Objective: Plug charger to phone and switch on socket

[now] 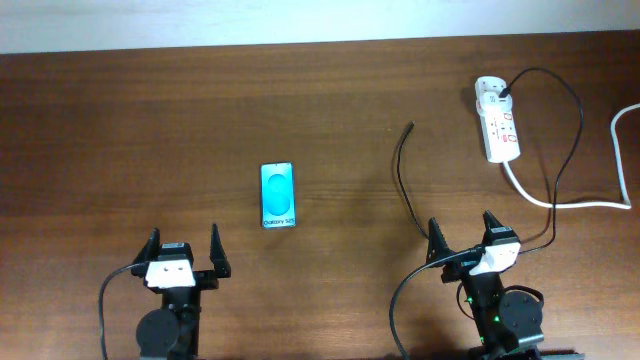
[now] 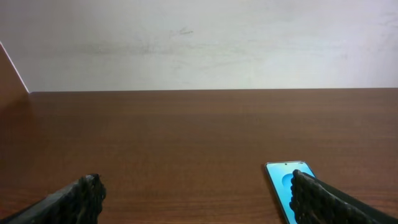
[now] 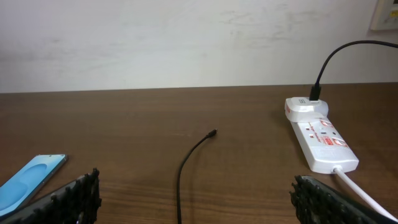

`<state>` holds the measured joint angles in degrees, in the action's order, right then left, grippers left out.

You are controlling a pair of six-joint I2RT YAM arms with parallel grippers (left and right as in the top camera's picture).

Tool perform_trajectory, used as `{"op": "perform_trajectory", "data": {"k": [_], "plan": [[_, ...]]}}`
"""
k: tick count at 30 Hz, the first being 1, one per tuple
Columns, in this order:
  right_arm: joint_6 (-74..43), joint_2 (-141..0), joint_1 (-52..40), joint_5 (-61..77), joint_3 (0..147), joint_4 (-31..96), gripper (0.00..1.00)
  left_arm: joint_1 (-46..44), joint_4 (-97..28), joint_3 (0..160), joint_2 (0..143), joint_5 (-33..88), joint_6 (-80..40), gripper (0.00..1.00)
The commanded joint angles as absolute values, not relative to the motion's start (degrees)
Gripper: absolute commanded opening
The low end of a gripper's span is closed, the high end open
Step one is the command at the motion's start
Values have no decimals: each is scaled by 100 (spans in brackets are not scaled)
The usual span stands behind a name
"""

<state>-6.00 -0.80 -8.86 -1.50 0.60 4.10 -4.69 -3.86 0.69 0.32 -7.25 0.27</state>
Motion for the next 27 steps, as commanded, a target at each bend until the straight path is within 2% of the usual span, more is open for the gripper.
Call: {"op": "perform_trajectory", "data": {"k": [1, 27], "plan": [[-602, -19, -860, -222, 32, 443, 98, -454, -390, 49, 30, -698, 115, 99], [-628, -19, -860, -180, 32, 451, 98, -456, -408, 51, 30, -561, 110, 99]]}}
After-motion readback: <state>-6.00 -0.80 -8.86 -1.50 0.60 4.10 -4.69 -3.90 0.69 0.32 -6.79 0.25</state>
